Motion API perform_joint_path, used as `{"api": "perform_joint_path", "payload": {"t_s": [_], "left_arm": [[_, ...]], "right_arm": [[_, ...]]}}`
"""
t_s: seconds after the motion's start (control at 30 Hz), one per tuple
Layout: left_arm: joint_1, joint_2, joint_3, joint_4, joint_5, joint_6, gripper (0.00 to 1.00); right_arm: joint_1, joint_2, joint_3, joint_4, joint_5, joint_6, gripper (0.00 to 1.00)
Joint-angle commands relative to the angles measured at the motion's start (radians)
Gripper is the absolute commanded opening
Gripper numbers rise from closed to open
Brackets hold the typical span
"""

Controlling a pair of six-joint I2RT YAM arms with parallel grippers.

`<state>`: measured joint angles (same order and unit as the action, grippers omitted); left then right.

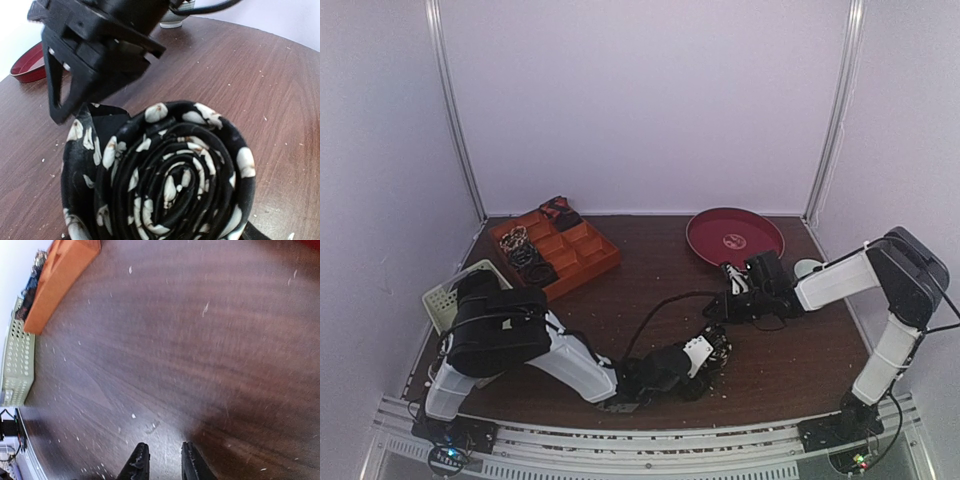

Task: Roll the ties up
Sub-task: Adjust the tie at the center of the board.

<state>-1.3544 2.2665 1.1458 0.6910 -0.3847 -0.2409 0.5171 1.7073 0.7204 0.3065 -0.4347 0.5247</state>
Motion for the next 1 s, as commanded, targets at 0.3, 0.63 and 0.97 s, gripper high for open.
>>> {"api": "perform_joint_path", "payload": {"t_s": [0.3,0.63,0.97], "left_arm": [[0.003,-0.043,-0.044,0.0,-0.045,0.013,0.76],[0.003,-0.078,-0.067,-0.04,0.008,0.034,0.83],[0.003,-0.112,-0.086,-0.069,0.051,0.084,0.86]], "right_arm": [[-0.006,-0.075,-0.025,-0.148,-0.121,-0.133,0.2],[-0.007,-0.071,-0.066,-0.082,-0.154,-0.111,0.2],[-0.006,-0.058,-0.083,-0.062,-0.156,-0.102,0.2]]}}
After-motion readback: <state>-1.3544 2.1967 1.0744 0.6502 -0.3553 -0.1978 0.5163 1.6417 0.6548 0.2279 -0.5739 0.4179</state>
